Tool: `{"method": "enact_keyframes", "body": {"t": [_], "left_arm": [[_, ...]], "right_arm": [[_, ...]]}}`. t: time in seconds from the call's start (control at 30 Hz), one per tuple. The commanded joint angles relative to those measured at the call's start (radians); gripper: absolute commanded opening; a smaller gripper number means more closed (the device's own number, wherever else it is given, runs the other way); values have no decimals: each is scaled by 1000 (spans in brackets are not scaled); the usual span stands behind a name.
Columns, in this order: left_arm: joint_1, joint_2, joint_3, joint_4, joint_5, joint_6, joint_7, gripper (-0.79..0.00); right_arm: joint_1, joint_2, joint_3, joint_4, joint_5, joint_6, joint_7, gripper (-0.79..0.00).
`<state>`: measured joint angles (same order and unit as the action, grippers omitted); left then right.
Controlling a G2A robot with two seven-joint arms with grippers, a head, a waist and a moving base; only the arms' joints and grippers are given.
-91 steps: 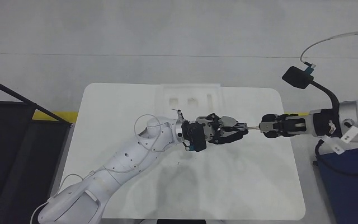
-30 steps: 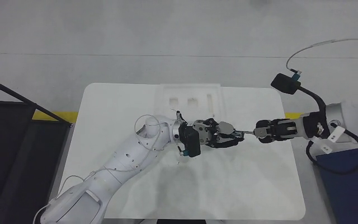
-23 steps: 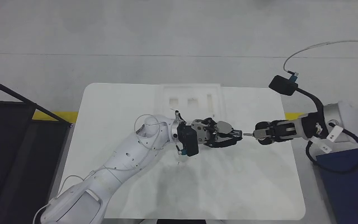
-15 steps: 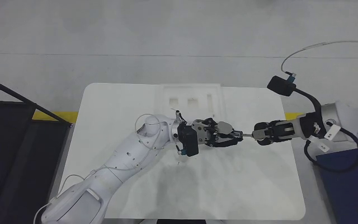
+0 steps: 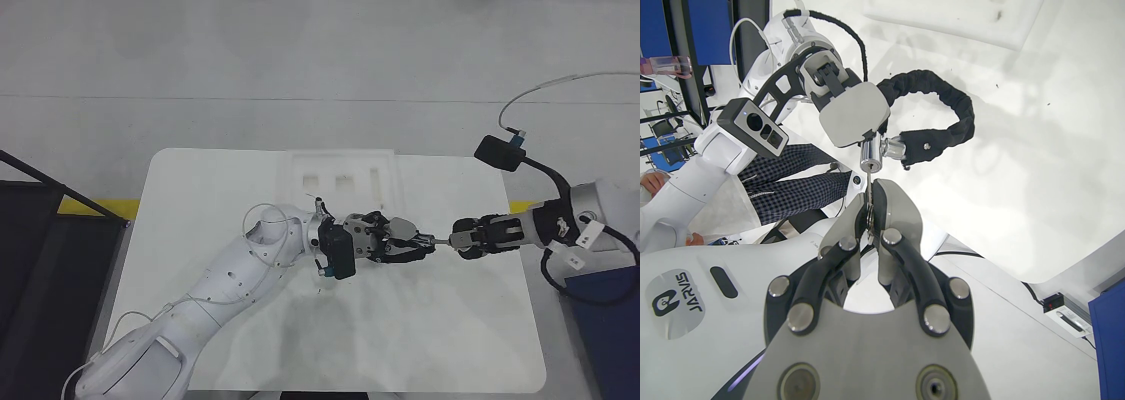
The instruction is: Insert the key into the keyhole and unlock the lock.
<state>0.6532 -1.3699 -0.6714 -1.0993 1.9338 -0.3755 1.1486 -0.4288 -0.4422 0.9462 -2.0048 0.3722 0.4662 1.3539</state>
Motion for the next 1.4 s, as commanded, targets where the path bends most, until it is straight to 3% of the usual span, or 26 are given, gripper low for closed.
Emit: {"method": "enact_keyframes", "body": {"t": [0.0,1.37], "left_arm": [[0,0,-1,0,1,-2,1,-785],[38,-5,-30,-24,-37,15,22,-785]], "right_arm": [[4,-1,-6,2,-3,0,0,-785],[0,-17,-24,11,44,29,-83,-785]]}}
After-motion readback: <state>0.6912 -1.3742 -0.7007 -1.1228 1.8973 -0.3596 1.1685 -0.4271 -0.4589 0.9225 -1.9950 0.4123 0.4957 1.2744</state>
